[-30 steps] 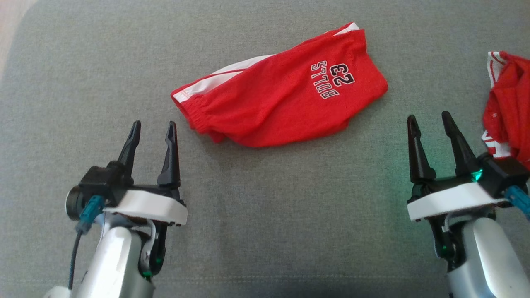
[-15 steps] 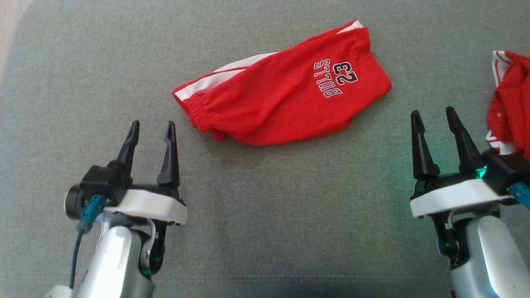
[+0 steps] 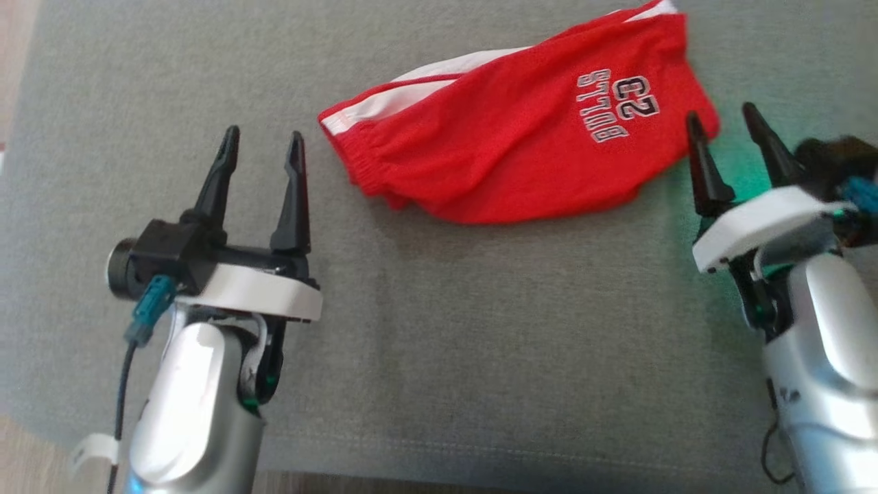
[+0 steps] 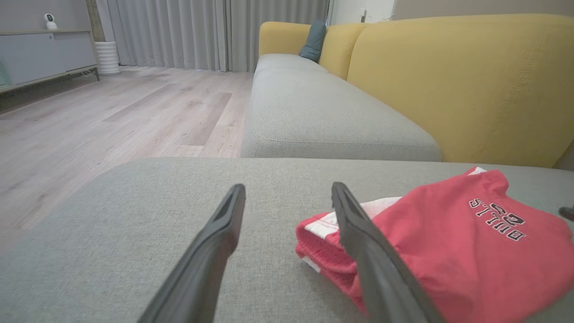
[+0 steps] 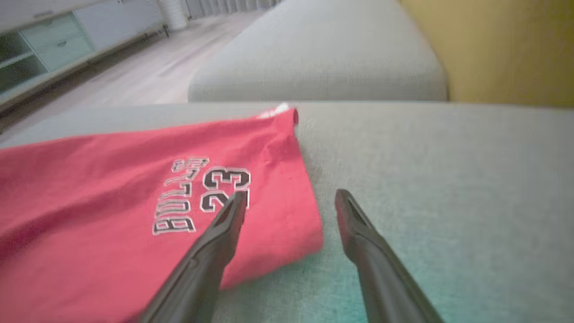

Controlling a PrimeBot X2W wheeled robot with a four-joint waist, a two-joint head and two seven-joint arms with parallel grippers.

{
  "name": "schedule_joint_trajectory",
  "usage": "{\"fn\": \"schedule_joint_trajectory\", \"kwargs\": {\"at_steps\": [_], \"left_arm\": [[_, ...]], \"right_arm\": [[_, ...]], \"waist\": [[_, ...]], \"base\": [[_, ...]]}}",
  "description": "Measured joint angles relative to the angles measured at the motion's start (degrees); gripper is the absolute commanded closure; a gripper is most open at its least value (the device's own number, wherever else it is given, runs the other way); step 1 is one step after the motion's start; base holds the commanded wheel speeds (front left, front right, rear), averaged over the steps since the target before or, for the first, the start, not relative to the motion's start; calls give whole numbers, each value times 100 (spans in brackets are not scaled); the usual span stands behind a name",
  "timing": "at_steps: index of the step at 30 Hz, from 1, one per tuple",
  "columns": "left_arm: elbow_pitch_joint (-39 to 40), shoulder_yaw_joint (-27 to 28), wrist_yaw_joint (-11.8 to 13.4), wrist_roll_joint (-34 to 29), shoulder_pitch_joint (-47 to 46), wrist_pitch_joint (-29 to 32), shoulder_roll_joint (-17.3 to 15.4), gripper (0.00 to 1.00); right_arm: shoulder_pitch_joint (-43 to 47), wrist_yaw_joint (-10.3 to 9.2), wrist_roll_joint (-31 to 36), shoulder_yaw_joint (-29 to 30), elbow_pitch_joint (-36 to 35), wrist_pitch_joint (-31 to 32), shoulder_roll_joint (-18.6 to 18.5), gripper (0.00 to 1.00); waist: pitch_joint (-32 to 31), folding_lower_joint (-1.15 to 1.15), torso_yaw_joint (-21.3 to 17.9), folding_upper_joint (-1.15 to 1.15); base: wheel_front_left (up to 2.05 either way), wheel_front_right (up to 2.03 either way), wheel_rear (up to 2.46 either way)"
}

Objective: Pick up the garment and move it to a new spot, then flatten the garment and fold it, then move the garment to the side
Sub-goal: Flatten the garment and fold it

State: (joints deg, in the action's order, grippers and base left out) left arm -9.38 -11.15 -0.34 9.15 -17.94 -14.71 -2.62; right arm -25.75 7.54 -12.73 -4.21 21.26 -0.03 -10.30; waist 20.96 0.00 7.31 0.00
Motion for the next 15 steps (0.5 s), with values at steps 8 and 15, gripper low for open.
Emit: {"fn": "schedule_joint_trajectory", "kwargs": {"at_steps": [8, 15], "left_arm": [[3, -127, -9, 2, -52, 0, 41, 0], [11, -169, 43, 59, -109, 0, 47, 0]], "right_arm": [[-723, 0, -40, -89, 1112, 922, -88, 0], [-1133, 0, -269, -303, 1282, 1646, -34, 100]], "waist": [[192, 0, 280, 0], [200, 0, 252, 0]], "base": [[0, 0, 0], [0, 0, 0]]}}
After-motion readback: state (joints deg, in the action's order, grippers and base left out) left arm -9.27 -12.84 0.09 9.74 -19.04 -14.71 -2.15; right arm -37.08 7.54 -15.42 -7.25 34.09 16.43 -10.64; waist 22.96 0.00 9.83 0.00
